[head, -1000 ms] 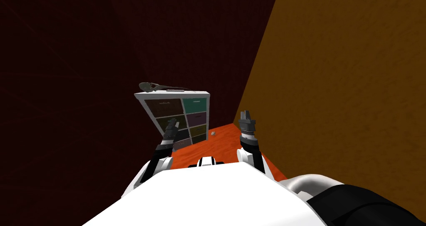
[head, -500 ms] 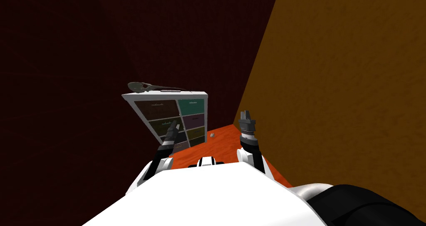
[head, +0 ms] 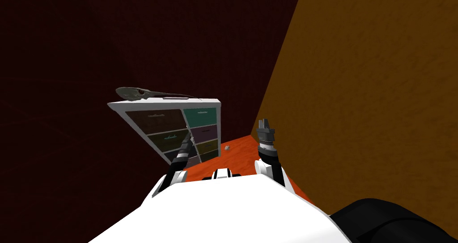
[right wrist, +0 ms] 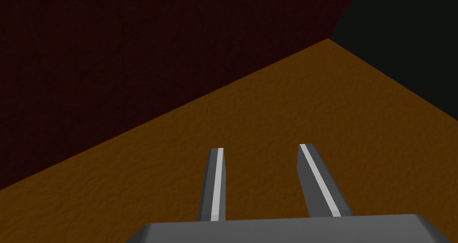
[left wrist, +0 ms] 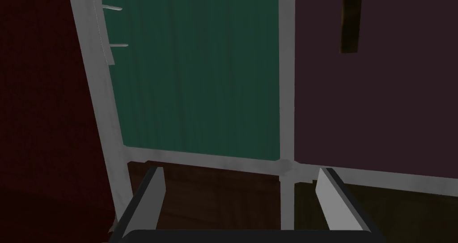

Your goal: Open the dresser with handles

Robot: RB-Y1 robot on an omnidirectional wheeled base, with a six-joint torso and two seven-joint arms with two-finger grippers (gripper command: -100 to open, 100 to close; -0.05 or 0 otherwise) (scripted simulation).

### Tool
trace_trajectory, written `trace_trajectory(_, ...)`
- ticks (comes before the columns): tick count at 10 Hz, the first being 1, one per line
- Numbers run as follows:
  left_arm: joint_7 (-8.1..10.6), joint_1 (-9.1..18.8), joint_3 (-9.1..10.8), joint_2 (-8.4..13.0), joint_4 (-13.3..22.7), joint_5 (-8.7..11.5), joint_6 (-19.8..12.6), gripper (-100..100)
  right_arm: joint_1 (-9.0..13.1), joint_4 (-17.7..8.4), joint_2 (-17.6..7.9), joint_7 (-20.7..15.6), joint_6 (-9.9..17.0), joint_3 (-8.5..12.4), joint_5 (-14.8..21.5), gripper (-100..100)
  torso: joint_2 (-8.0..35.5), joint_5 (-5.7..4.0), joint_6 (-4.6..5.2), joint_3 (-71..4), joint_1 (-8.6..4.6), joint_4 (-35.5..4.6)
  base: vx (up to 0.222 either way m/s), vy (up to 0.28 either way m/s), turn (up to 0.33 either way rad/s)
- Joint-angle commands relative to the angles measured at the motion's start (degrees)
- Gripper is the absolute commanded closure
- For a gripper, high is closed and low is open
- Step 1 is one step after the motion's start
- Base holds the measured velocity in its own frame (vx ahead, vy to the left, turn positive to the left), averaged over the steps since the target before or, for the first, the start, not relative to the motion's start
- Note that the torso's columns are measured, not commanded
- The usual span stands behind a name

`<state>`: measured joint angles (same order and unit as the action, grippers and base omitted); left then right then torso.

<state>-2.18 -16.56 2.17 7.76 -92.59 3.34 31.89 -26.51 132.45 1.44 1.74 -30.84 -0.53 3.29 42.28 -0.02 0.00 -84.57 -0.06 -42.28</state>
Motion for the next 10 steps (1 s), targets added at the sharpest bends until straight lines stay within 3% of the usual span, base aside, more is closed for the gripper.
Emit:
trace_trajectory(1, 0.18, 0.8, 0.38, -0.3, 3.1, 0.2, 0.1, -100, 0.0, 0.0, 0.0, 0.0, 0.0, 0.0, 0.0, 0, 0.0, 0.01, -0.01, 0.0, 0.05, 0.0, 0.094, -0.047, 0.003)
trace_trajectory(5, 0.32, 2.4, 1.01, -2.4, 9.1, 0.5, 0.3, -100, 0.0, 0.0, 0.0, 0.0, 0.0, 0.0, 0.0, 0, 0.0, 0.01, 0.0, 0.0, 0.03, 0.0, 0.084, -0.044, -0.001)
trace_trajectory(9, 0.4, 3.2, 1.36, -6.7, 12.4, 0.6, 0.5, -100, 0.0, 0.0, 0.0, 0.0, 0.0, 0.0, 0.0, 0, 0.1, 0.02, 0.0, 0.1, 0.07, 0.0, 0.082, -0.043, 0.001)
trace_trajectory(10, 0.38, 3.4, 1.37, -6.0, 12.2, 0.6, 0.4, -100, 0.0, 0.0, 0.0, 0.0, 0.0, 0.0, 0.0, 0, 0.2, 0.03, 0.0, 0.1, 0.11, 0.0, 0.019, -0.014, -0.001)
